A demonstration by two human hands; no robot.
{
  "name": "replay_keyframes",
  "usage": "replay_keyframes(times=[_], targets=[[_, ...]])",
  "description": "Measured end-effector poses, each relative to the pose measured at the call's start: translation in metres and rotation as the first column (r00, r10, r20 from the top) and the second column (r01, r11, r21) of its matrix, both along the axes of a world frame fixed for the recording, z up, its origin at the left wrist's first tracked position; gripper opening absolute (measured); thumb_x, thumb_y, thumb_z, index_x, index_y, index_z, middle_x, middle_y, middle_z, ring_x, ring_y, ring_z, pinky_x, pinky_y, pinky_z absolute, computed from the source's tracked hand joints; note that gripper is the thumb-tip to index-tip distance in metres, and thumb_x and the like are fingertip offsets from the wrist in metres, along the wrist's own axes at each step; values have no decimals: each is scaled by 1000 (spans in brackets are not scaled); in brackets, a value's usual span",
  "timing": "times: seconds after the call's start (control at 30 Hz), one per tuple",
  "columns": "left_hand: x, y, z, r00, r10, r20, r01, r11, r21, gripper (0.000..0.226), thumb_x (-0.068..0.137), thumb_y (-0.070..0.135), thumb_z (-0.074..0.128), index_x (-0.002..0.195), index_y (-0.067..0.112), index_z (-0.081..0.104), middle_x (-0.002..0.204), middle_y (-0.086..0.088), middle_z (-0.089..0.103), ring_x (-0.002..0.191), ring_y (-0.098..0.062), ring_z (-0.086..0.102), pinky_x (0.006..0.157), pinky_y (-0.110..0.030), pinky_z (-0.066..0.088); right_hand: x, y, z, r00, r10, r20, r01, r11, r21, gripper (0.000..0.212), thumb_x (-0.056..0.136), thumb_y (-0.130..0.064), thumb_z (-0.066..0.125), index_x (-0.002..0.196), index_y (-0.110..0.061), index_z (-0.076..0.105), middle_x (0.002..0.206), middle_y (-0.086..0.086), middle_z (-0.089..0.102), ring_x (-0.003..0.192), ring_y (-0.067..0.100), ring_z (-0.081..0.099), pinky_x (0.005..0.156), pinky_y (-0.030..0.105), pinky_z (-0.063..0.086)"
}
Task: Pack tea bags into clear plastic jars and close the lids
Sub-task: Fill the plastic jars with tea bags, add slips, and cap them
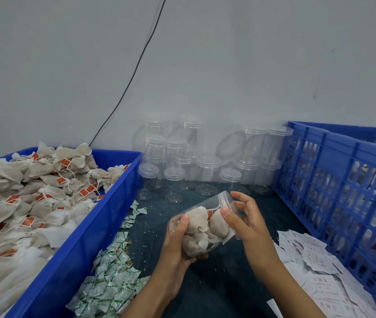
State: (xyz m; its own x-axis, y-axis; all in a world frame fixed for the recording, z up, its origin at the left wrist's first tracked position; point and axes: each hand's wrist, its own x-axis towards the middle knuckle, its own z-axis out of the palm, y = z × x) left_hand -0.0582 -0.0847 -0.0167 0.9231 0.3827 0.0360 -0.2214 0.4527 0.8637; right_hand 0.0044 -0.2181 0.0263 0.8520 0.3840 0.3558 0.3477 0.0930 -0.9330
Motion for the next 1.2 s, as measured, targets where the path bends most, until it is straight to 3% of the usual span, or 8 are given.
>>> replay_keyframes(times=[0.17,0.3,0.5,0.63,0.8,0.93,1.07,1.2], targets=[[0,-5,-1,993,100,69,-103,994,35,58,75,48,71,120,16,52,108,-14,69,83,-26,68,58,-33,55,-4,-1,7,999,21,-43,-21,1000,8,61,65,-54,68,121,-35,51,115,-9,59,101,6,62,83,23,50],[-1,-5,4,983,145,112,-152,987,60,49,77,47,64,118,22,53,108,-11,70,94,-30,68,77,-48,55,-7,-2,17,998,53,-24,-52,998,17,60,68,-47,67,123,-36,48,117,-9,58,98,-2,62,75,14,49],[-7,0,15,988,-56,143,50,998,46,56,84,44,42,134,18,45,121,-18,65,94,-27,67,68,-35,59,-6,-12,51,996,90,-15,-91,982,-168,80,63,-54,74,133,-42,37,123,-17,46,111,-1,51,84,17,45],[-12,-5,27,972,-180,149,190,980,-57,80,66,51,77,130,11,52,120,-20,66,96,-28,69,71,-36,60,-7,-25,77,985,164,50,-143,946,-290,83,71,-51,76,138,-44,29,132,-16,41,119,5,48,87,17,43],[-4,-22,51,938,-293,187,313,945,-91,91,52,51,90,124,5,60,124,-24,63,108,-36,64,76,-39,59,-9,-53,114,976,172,132,-119,934,-337,89,58,-56,75,135,-47,31,122,-24,41,111,-7,48,79,9,43],[15,-42,75,901,-371,222,357,928,102,88,66,56,81,136,12,51,134,-18,58,124,-38,54,89,-42,54,-2,-78,140,975,77,208,-6,948,-319,88,57,-53,81,132,-47,36,121,-20,48,110,-4,52,87,17,45],[36,-62,100,934,-320,160,240,892,383,94,62,64,79,138,19,45,119,-6,66,106,-19,64,87,-33,51,13,-106,165,966,-8,258,86,953,-291,86,61,-43,87,131,-46,38,118,-17,51,105,-4,54,82,17,46],[59,-77,131,961,-208,183,77,835,545,71,56,36,91,118,27,57,121,-1,65,110,-15,63,86,-28,53,31,-132,191,947,-58,316,163,933,-320,90,60,-40,88,133,-43,37,120,-10,50,108,-4,51,76,12,41]])
